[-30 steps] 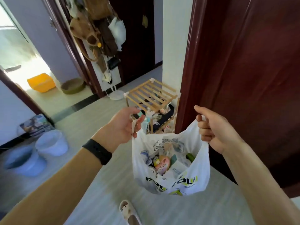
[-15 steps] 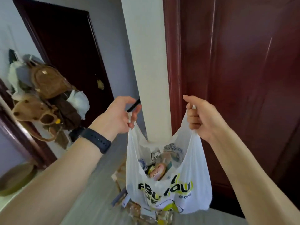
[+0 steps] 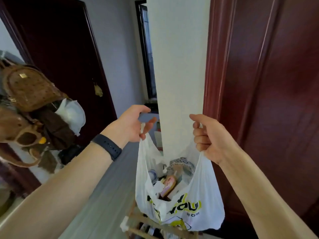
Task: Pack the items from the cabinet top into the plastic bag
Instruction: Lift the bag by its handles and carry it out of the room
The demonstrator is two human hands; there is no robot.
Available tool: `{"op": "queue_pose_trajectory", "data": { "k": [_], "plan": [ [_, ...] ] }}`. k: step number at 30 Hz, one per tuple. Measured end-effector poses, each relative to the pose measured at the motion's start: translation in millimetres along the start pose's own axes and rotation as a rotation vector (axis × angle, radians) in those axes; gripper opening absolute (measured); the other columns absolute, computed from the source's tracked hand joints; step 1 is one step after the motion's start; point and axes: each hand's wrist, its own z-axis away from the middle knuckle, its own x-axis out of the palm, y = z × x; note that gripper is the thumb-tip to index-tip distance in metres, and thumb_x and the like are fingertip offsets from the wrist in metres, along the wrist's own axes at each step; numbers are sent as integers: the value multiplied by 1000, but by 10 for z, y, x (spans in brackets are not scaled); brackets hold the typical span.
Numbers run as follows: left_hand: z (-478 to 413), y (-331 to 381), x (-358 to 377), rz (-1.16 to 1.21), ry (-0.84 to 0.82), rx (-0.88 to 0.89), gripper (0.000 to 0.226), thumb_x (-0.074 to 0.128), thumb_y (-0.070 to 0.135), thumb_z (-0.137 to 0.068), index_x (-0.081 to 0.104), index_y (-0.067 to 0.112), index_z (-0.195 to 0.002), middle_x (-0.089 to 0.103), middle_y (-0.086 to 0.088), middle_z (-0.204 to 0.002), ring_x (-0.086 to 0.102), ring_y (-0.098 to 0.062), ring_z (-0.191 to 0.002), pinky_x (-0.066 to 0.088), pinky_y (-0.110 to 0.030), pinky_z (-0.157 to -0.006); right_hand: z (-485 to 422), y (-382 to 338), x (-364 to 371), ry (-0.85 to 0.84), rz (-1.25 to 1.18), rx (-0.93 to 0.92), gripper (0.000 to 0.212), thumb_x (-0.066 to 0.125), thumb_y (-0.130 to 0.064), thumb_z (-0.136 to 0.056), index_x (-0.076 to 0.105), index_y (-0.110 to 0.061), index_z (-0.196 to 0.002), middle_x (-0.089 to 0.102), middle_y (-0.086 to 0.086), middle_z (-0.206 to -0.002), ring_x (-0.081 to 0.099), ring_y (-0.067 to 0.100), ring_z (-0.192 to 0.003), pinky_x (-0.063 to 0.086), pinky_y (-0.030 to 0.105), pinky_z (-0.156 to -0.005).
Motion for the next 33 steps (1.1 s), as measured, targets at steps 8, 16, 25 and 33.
{"op": "queue_pose_trajectory", "data": {
  "k": [8, 16, 25, 33],
  "plan": [
    [-629, 254, -266, -100, -238, -46, 16, 61, 27, -86, 60, 15, -97, 70, -4, -89, 63, -16, -65, 26, -28, -58, -593, 104, 284, 119, -36, -13, 33, 65, -25, -88, 43, -22, -64, 21, -10, -52, 14, 5, -39, 12, 19, -34],
    [-1466, -270, -586, -169, -385, -100, 24, 57, 21, -94, 61, 5, -111, 73, -5, -84, 71, -19, -70, 43, -26, -61, -1077, 939, 290, 265, 137, 110, 17, 61, -25, -93, 58, -13, -82, 37, -7, -55, 21, 6, -40, 17, 18, -35],
    [-1692, -1068, -923, -379, -337, 224, 34, 69, 30, -85, 57, 23, -116, 71, 0, -105, 68, -11, -93, 49, -32, -81, -591, 1818, -96, 804, 764, -216, 43, 69, -58, -78, 59, -32, -111, 65, -11, -111, 61, 14, -107, 51, 40, -92],
    [-1768, -2122, -1352, -1016, -376, 653, 66, 44, 74, -85, 41, 39, -141, 36, 15, -145, 27, -8, -136, 28, -34, -112, -289, 2708, -181, 634, 1133, -130, 87, 53, -76, -75, 25, -40, -150, 17, -7, -161, 17, 19, -145, 22, 46, -115]
  ]
}}
